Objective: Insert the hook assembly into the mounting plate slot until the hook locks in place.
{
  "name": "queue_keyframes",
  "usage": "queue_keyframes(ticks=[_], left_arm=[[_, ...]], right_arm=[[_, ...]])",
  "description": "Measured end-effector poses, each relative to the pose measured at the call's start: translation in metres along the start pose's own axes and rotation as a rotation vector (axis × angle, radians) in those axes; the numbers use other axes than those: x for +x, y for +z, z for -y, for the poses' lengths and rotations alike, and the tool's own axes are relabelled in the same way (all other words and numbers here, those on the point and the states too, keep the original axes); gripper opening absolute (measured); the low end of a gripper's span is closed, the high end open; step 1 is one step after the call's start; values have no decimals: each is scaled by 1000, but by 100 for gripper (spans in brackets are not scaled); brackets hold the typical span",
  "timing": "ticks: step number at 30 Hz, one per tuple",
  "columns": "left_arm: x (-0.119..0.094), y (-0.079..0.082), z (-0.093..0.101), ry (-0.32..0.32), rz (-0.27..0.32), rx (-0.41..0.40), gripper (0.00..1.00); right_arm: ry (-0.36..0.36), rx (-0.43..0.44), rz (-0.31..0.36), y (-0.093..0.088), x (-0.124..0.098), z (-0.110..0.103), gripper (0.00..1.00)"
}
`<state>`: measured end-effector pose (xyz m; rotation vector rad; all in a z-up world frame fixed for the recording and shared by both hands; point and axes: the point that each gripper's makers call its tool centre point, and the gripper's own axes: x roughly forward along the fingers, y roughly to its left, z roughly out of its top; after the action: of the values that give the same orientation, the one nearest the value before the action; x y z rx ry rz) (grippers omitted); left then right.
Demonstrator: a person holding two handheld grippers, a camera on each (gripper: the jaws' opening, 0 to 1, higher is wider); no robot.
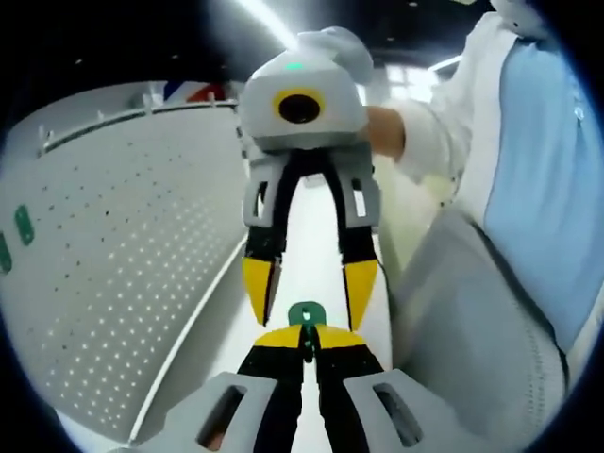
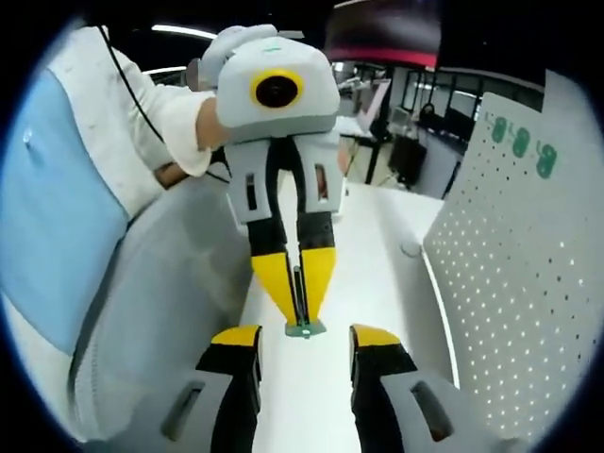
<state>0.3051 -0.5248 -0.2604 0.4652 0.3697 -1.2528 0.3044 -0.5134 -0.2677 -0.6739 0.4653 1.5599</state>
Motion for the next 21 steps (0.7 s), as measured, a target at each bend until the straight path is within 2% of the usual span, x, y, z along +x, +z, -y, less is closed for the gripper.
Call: queue_keyframes(ticks=[7, 14, 21], left_arm=[[-7, 10, -16, 74, 36, -37, 3], [-15, 21, -32, 144, 107, -93, 3], [-24, 37, -53, 256, 178, -137, 3]], right_arm=[[-70, 50, 56, -2, -12, 11, 43], [-165, 99, 115, -4, -28, 24, 46], [-243, 135, 162, -6, -44, 37, 48]])
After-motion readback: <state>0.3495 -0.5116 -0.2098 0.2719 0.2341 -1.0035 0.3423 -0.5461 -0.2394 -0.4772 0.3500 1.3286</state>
